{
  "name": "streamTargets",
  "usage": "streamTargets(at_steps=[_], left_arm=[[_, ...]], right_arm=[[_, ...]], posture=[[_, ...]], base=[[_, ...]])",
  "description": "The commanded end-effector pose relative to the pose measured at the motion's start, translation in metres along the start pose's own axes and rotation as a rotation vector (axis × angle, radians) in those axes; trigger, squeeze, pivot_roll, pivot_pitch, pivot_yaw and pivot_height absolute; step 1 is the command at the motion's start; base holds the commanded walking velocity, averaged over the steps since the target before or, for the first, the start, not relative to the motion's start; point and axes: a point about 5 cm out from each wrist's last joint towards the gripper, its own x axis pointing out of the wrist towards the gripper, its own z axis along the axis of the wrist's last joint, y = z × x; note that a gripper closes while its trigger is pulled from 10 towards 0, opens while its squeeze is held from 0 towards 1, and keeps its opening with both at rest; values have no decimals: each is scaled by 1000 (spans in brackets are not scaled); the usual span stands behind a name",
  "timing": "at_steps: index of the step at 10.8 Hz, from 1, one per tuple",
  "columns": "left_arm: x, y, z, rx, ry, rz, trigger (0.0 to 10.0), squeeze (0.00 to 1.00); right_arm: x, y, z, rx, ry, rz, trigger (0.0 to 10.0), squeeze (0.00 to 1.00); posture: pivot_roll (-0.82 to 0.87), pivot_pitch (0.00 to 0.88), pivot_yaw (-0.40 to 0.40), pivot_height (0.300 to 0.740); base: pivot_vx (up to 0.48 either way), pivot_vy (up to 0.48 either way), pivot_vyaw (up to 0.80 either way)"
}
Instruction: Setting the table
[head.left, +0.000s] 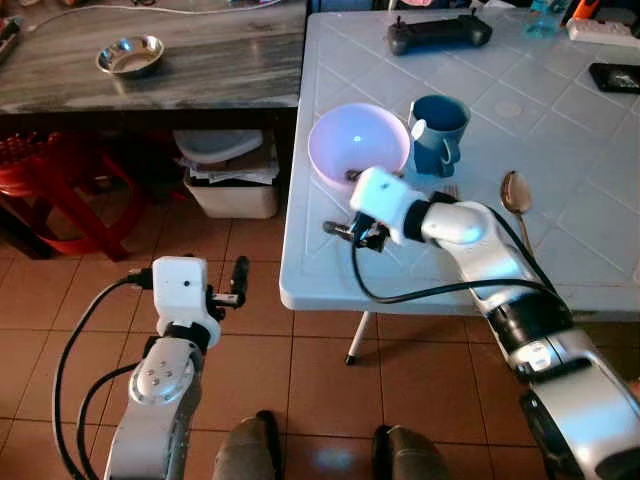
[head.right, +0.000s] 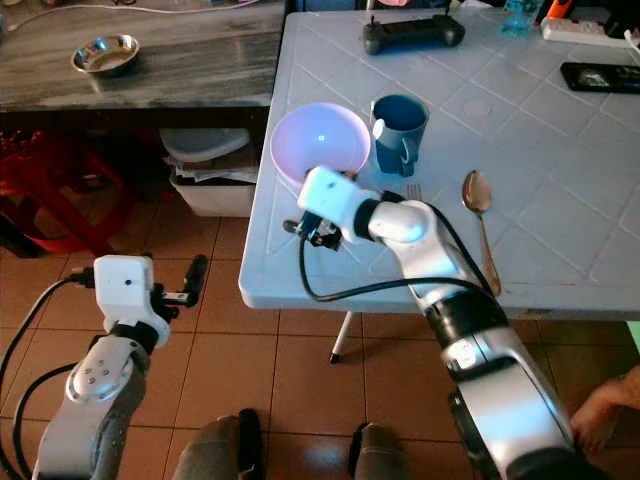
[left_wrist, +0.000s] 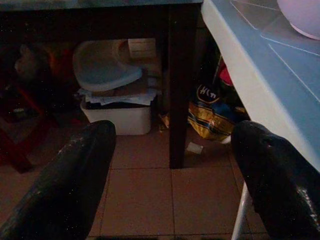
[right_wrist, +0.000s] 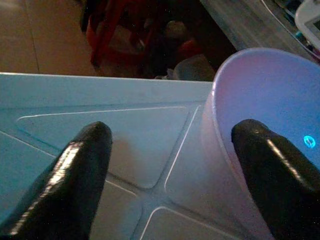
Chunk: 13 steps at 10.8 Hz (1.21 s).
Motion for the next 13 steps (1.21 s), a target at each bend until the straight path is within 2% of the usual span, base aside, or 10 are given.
streamTargets(at_steps=[1, 2, 3, 4, 5, 7, 8, 13], left_arm=[[-1, 2, -5, 9, 31, 7, 10000, 0], [-1, 2, -5, 9, 31, 7, 10000, 0], [0, 2, -5, 9, 31, 9, 10000, 0], [-1, 3, -6, 7, 36, 10, 10000, 0], [-2, 2, -7, 5, 42, 8, 10000, 0], [-2, 2, -9, 5, 51, 5, 10000, 0], [-2, 2, -9, 6, 53, 5, 10000, 0], [0, 5, -13, 18, 75, 29, 10000, 0]], right_arm=[[4, -3, 6, -51, -2, 12, 784, 0], [5, -6, 6, -68, 4, 4, 980, 0], [6, -11, 5, -92, 22, -10, 1608, 0], [5, -18, 1, -117, 70, -20, 1843, 0], [2, -27, -7, -128, 145, -40, 1412, 0], [-4, -39, -13, -117, 192, -63, 549, 0], [-4, -40, -15, -115, 200, -60, 0, 0], [-8, -43, -22, -146, 212, -77, 0, 0]], posture=[[-15, 171, 46, 740], [-13, 166, 45, 740], [-12, 161, 42, 740], [-10, 162, 41, 740], [-8, 162, 40, 740], [-6, 159, 38, 740], [-6, 157, 39, 740], [-8, 139, 40, 740]], base=[[0, 0, 0], [0, 0, 0], [0, 0, 0], [0, 0, 0], [0, 0, 0], [0, 0, 0], [0, 0, 0], [0, 0, 0]])
